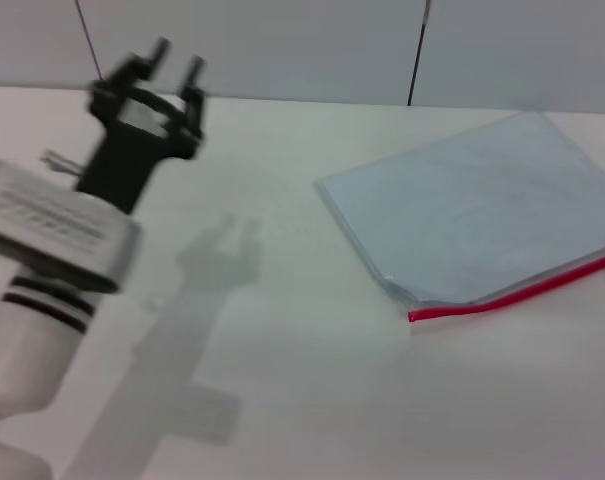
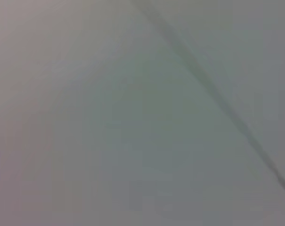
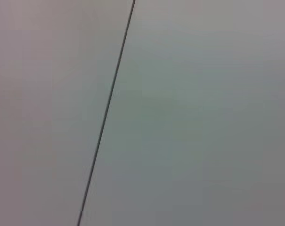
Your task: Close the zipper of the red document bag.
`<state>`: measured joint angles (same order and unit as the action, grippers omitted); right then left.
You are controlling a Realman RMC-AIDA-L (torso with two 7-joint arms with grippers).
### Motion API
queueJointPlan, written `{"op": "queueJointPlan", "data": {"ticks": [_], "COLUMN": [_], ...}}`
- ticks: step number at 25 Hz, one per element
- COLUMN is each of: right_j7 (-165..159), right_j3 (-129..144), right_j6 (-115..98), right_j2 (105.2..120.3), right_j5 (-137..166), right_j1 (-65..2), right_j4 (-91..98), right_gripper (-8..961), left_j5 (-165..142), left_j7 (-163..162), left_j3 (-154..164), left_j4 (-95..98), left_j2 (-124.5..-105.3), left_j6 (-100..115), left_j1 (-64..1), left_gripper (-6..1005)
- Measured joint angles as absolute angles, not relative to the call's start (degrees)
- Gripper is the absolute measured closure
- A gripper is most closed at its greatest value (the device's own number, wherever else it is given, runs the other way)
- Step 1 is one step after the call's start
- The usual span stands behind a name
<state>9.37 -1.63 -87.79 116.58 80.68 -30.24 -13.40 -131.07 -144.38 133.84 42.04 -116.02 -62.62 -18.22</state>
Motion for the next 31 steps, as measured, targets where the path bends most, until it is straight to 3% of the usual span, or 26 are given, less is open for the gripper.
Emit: {"op": "queueJointPlan", "data": {"ticks": [8, 14, 31], "right_j7": [8.53, 8.13, 8.25], "right_j3": [-0.21, 1.03, 2.64], "right_j6": [-90.52, -90.70, -91.81], "right_j2": [116.76, 116.84, 116.64], "right_j5": [80.80, 80.86, 80.95], "right_j1": [-29.67, -30.00, -30.32], "right_j4": [-13.58, -13.69, -13.40], "right_gripper": [306, 275, 275], "left_j5": [-129.62, -128.85, -128.76], "left_j7": [-171.74, -171.95, -171.10], "left_j3": [133.44, 133.93, 134.25], "left_j4": [29.12, 25.32, 24.36], "left_j2": [-116.00, -116.24, -116.33], "left_j6": [-83.24, -84.66, -84.34], "left_j1": [-18.66, -20.34, -21.42], "left_gripper": [627, 397, 390]}}
